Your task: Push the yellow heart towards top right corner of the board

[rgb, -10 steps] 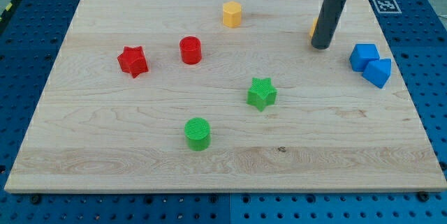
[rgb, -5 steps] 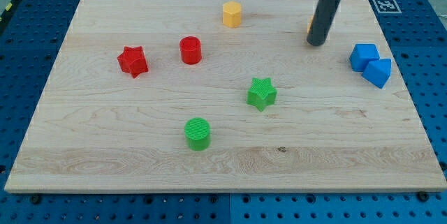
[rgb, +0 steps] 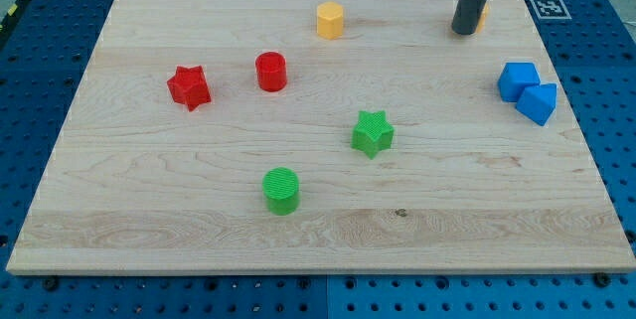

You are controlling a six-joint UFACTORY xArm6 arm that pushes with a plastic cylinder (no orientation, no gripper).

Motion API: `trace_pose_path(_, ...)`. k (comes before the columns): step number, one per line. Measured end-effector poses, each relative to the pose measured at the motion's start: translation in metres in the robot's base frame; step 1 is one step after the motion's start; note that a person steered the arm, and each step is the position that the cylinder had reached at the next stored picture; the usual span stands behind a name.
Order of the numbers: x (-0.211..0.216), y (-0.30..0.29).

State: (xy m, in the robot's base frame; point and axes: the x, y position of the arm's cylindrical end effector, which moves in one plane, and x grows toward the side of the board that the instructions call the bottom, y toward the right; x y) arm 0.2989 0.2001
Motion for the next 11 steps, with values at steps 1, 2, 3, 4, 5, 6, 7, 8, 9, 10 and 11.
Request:
trace_pose_path(1, -0.005, 0.009)
trace_pose_path(2, -0.015, 0.011)
trace_pose_path(3, -0.029, 0.008)
trace_pose_path(4, -0.041, 0.008)
trace_pose_path(5, -0.049, 0.008)
trace_pose_path(6, -0.052, 0.008)
trace_pose_path(7, -0.062, 0.008)
trace_pose_path(8, -0.063, 0.008)
trace_pose_path(9, -0.068, 0.008)
trace_pose_path(10, -0.074, 0.008)
trace_pose_path(11, -0.074, -0.001)
